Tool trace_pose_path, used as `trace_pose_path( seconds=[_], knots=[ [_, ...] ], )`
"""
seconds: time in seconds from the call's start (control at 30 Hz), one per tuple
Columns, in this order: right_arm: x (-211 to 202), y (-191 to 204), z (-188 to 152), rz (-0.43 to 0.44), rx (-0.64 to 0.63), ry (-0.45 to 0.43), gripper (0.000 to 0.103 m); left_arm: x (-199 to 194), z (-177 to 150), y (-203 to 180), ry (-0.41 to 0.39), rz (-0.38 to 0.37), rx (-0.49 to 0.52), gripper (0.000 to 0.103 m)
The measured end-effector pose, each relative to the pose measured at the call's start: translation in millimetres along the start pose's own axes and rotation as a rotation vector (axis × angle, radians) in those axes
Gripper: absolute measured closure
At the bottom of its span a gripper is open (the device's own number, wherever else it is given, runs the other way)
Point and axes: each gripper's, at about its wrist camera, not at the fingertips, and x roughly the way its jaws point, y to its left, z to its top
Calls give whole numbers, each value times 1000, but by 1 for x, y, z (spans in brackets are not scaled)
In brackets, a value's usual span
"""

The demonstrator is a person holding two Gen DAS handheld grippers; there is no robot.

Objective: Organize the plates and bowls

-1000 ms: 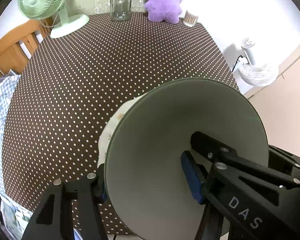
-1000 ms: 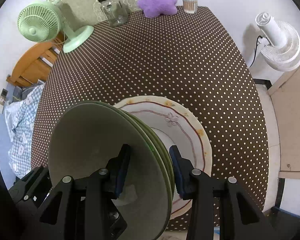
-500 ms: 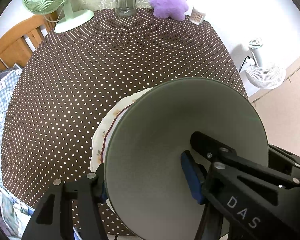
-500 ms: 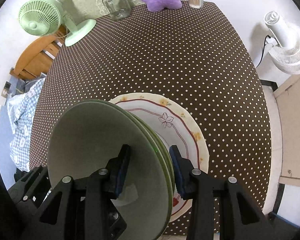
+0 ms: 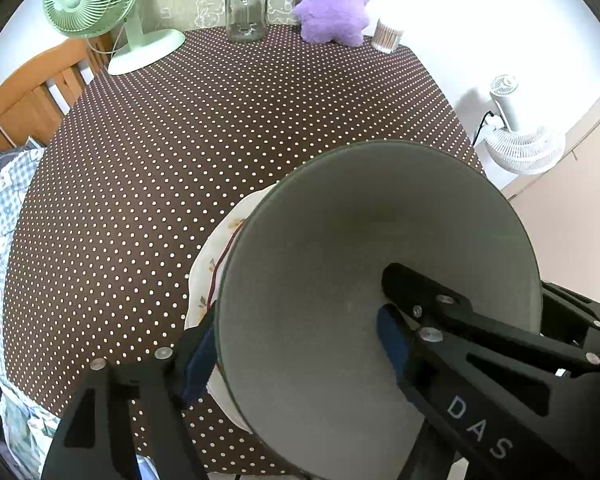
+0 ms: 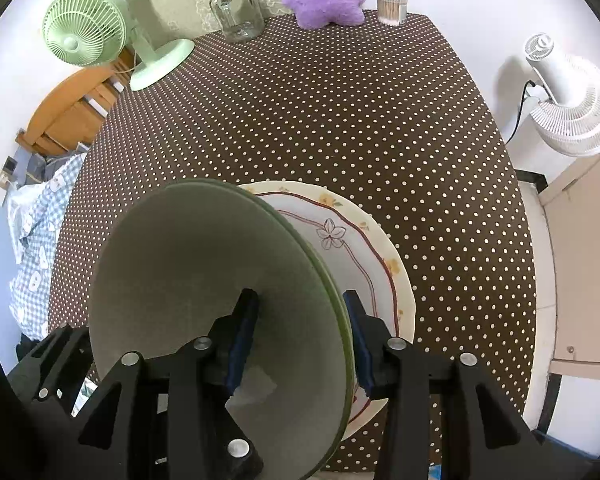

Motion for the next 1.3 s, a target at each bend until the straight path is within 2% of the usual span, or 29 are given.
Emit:
trace_pose_path(
  seconds=[0.07, 0.17, 0.4, 0.57, 0.83, 1.1, 1.3],
  knots=[
    [-5, 0, -1, -32, -1, -30, 37, -4, -1, 2, -18, 3, 1, 19],
    [-14, -2, -3, -54, 7, -69, 28, -12, -1, 6, -39, 5, 6, 12],
    [-46, 11, -12, -104, 7, -184, 27, -42, 0, 14, -135, 9, 50, 9],
    [-76, 28, -23, -156, 38, -302, 27, -71, -3, 37, -227, 25, 62, 9],
    [-111, 65, -44, -182, 31, -447, 27, -112, -22, 77, -380, 25, 66, 7],
    [-121, 98, -76, -184, 33, -547, 22, -131, -50, 119, -492, 105, 55, 3],
    [-115, 107, -105, -178, 41, -598, 22, -132, -75, 144, -537, 105, 37, 2]
  ],
)
